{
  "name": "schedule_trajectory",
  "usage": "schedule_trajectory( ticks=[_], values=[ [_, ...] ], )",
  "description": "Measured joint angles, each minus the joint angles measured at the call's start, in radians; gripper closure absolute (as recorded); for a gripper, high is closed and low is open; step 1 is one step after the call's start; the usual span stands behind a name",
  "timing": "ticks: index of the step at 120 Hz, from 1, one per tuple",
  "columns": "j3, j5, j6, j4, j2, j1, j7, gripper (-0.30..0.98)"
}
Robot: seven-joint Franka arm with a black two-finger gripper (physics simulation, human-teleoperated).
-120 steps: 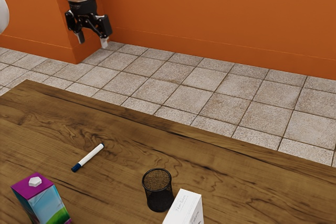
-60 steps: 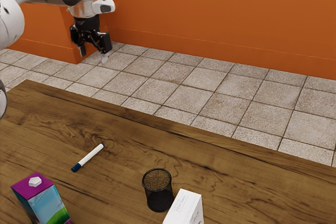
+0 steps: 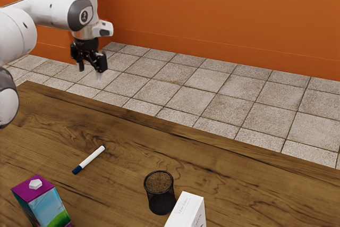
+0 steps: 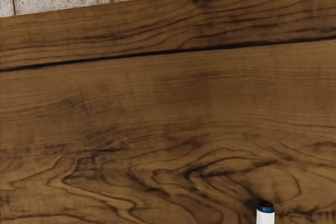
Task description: Put the marker into the pen holder.
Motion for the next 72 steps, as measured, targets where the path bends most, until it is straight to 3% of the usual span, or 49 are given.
schedule_trajectory(
  ticks=[23,43,72],
  values=[
    [-0.004,-0.062,0.109,-0.001,0.124,0.084,0.054,0.02],
    [-0.007,-0.129,0.168,-0.035,0.169,0.088,0.092,0.02],
    [0.004,-0.157,0.232,-0.327,0.014,0.051,0.13,0.02]
  ],
)
